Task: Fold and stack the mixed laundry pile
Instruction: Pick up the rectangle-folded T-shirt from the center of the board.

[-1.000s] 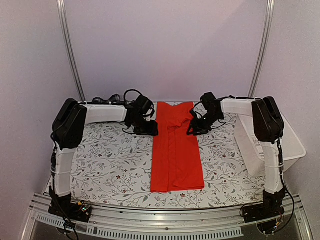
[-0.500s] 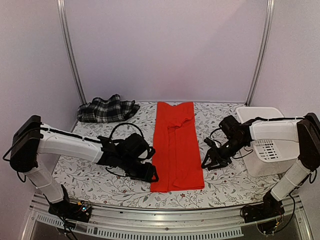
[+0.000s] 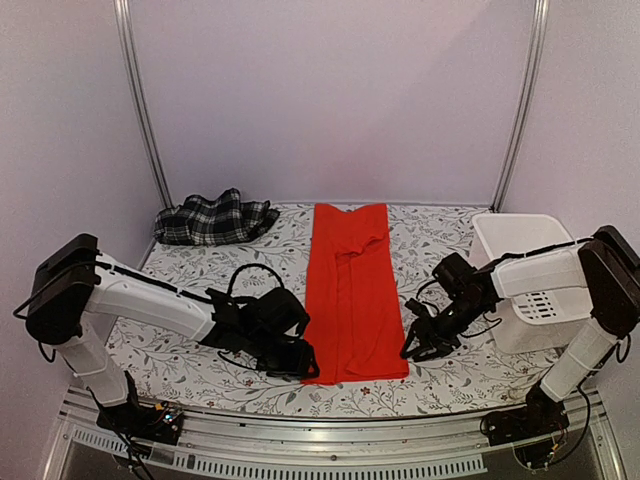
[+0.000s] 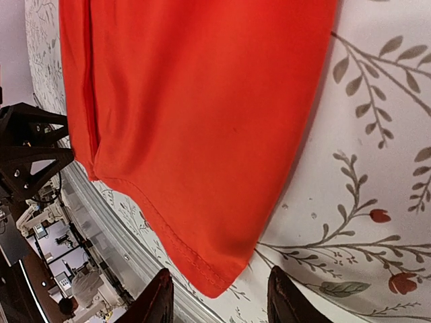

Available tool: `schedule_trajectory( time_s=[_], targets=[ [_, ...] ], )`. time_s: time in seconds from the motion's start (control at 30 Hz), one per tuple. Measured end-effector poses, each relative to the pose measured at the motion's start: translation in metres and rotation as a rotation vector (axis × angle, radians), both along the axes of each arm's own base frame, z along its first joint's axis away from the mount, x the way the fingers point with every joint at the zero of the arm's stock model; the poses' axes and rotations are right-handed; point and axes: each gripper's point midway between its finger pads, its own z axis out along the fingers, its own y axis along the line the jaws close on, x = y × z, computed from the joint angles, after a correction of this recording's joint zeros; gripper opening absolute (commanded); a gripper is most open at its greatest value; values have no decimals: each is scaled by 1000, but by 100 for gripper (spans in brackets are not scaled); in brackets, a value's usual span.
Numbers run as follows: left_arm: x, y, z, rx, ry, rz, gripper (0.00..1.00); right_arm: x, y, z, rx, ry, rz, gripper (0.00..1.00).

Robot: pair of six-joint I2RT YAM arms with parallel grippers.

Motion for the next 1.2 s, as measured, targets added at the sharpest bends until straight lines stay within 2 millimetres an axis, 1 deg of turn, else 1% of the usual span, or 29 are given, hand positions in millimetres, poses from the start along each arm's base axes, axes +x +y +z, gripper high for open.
schedule_trajectory(
  time_s=[0.13,0.23,0.33,0.43,0.53,0.6,0.73,0.83,1.03,1.2],
  targets=[
    [0,-2,-2,-6,7,14,41,-7,7,-8,-2,19,30,44],
    [-3,-4,-3,-3,9,7,40,-17,16,-8,7,13,73,42],
    [-10,-11,-3,2,6,-15,41,-25,19,-10,16,22,93,40],
    [-19,-15,-3,5,6,-34,41,-29,19,-11,29,24,100,34],
    [-20,-15,-3,4,12,-16,41,-35,16,-13,33,34,99,26],
    [-21,-11,-3,-2,17,3,42,-38,14,-15,29,42,96,21],
    [-25,3,-3,-4,26,40,42,-43,11,-18,20,58,90,13],
    [-27,9,-3,-6,29,57,42,-45,9,-19,13,62,89,7],
    [-23,9,-2,-11,14,67,41,-46,7,-21,0,60,89,1],
    [-21,23,4,-19,-19,90,40,-46,7,-22,-3,60,88,0]
  ],
)
